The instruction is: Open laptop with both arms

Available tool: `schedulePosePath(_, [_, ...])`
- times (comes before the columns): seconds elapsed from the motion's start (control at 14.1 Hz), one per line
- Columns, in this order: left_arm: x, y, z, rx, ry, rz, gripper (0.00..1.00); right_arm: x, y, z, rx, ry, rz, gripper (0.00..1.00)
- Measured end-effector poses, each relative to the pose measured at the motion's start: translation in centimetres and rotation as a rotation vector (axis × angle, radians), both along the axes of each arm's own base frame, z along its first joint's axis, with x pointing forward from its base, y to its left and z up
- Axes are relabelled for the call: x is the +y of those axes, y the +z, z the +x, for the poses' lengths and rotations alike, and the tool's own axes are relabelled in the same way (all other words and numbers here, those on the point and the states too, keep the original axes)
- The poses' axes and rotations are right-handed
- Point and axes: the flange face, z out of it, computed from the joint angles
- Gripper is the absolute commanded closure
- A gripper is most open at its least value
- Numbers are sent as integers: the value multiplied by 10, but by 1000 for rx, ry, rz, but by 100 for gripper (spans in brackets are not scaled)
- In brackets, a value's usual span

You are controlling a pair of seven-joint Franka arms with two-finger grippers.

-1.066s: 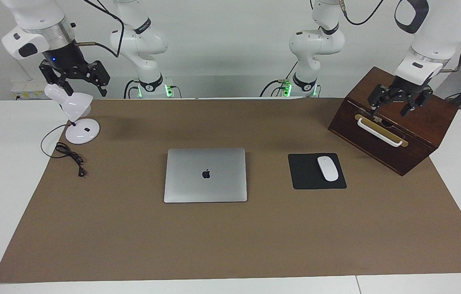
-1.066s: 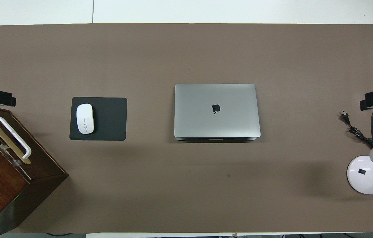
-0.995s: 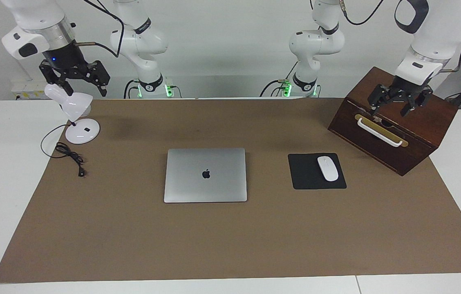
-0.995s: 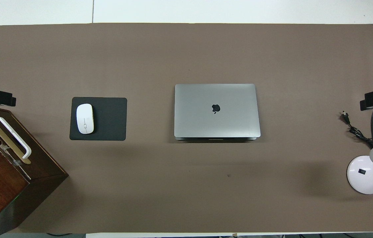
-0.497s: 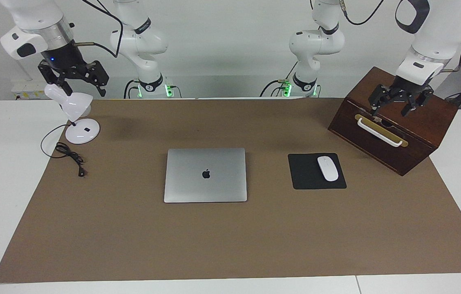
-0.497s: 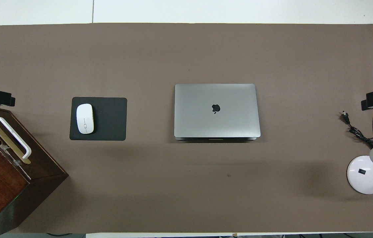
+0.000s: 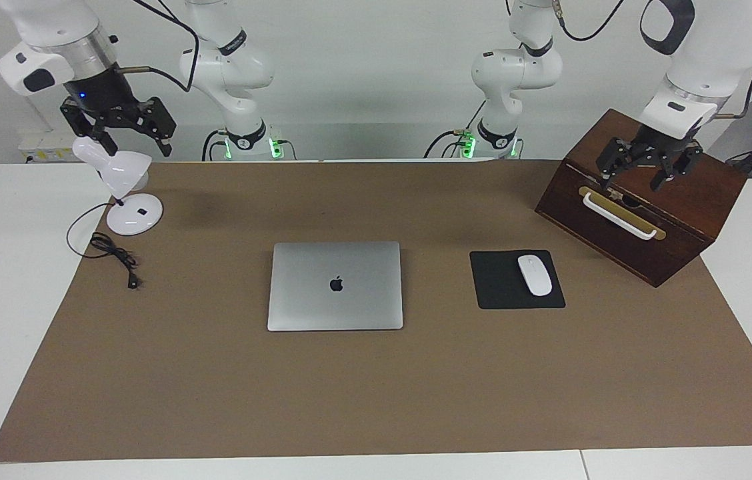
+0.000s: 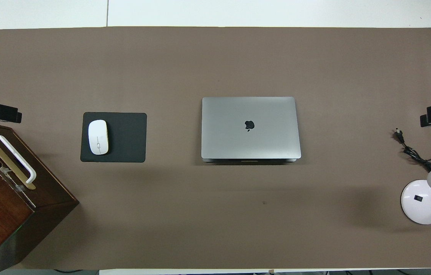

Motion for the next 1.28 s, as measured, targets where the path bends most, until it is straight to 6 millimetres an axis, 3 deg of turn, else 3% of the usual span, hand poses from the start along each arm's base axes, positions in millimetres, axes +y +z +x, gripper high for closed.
schedulePosePath(0.36, [-1, 0, 0, 0, -2, 0, 0, -6, -26, 22, -155, 5, 8, 3])
schedulePosePath(0.43, [-1, 0, 0, 0, -2, 0, 13, -4, -37, 27, -184, -2, 42, 3])
schedulePosePath(0.64, [-1, -1, 0, 2, -1, 0, 90, 0, -75, 39, -255, -65, 144, 3])
schedulePosePath(0.71, [-1, -2, 0, 5, -1, 0, 100, 3, -87, 40, -262, -110, 180, 3])
schedulePosePath(0.99, [0, -9, -2, 20, 0, 0, 100, 27, -141, 37, -301, -281, 351, 3])
schedulePosePath(1.28, [0, -10, -5, 12, 0, -1, 100, 63, -194, 14, -331, -460, 547, 2])
